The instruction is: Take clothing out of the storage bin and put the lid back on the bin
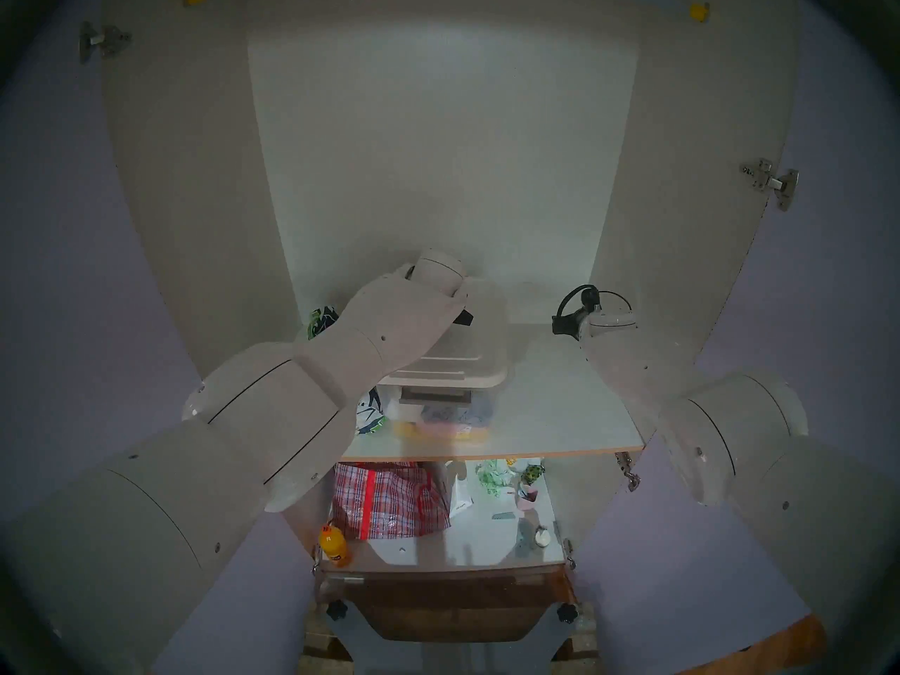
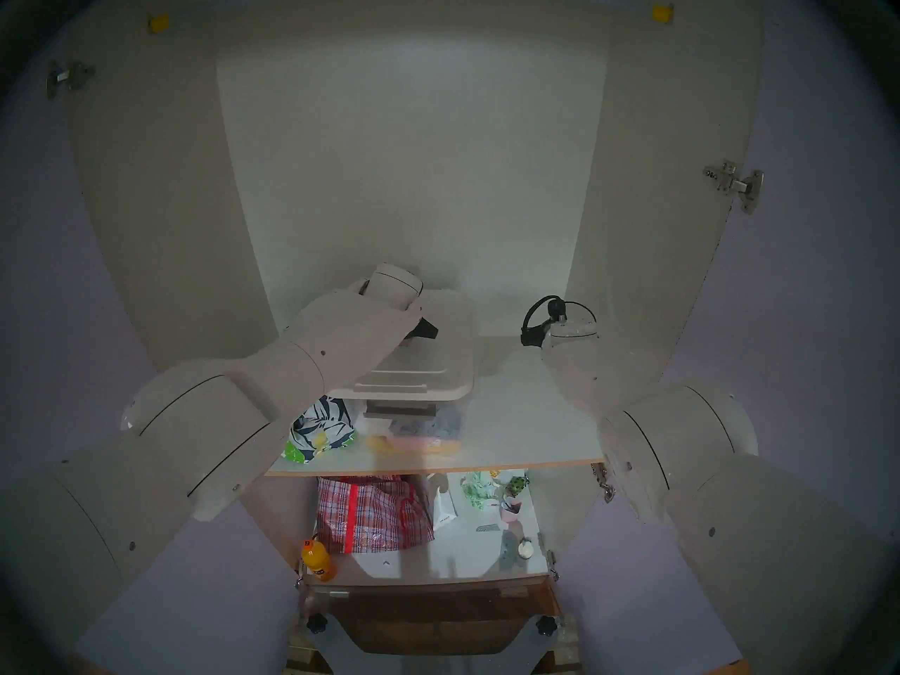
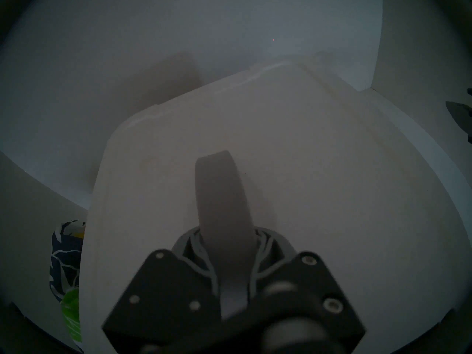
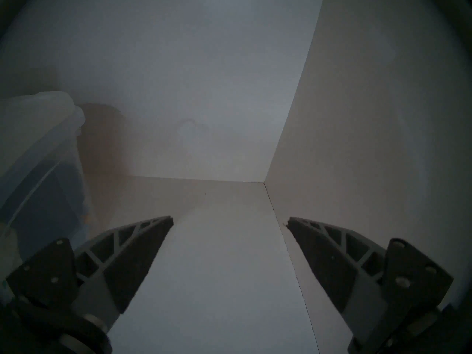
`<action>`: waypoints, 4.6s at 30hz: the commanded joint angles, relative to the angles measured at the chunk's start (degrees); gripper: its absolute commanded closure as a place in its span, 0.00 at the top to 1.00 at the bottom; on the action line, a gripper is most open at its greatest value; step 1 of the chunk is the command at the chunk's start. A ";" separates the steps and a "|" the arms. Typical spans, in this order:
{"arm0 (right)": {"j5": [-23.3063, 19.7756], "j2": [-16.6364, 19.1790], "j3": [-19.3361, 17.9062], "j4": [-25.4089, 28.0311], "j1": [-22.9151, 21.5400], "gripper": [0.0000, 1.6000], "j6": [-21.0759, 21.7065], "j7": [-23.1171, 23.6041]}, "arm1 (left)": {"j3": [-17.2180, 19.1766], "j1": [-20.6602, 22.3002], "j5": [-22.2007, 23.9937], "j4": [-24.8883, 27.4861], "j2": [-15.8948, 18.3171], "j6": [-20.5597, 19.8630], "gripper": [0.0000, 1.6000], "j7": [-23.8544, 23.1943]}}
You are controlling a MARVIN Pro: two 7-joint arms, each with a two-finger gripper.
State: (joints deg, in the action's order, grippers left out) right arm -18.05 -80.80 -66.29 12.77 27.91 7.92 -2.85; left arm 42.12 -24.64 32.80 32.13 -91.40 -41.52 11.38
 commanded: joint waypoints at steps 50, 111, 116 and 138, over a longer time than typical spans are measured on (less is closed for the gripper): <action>1.39 -0.12 -1.44 0.89 -1.93 1.00 -1.09 0.03 | 8.19 5.94 4.01 -6.42 -5.31 -1.00 0.00 4.55; 3.23 -0.38 -3.24 0.58 -2.00 1.00 -1.27 0.26 | 2.42 3.49 4.42 -3.36 -2.32 -1.99 0.00 -3.43; 3.39 -0.41 -3.39 0.52 -2.02 1.00 -1.30 0.29 | 2.26 3.65 4.50 -3.99 -2.42 -1.59 0.04 -3.80; 4.04 -0.55 -4.00 0.14 -2.17 1.00 -1.51 0.39 | -1.14 4.30 3.19 -8.03 -2.80 0.45 0.41 -9.53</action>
State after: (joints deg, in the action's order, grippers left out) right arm -14.04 -81.40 -70.21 11.94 27.77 7.66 -2.38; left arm 41.26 -21.61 36.02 24.88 -93.34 -41.72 3.79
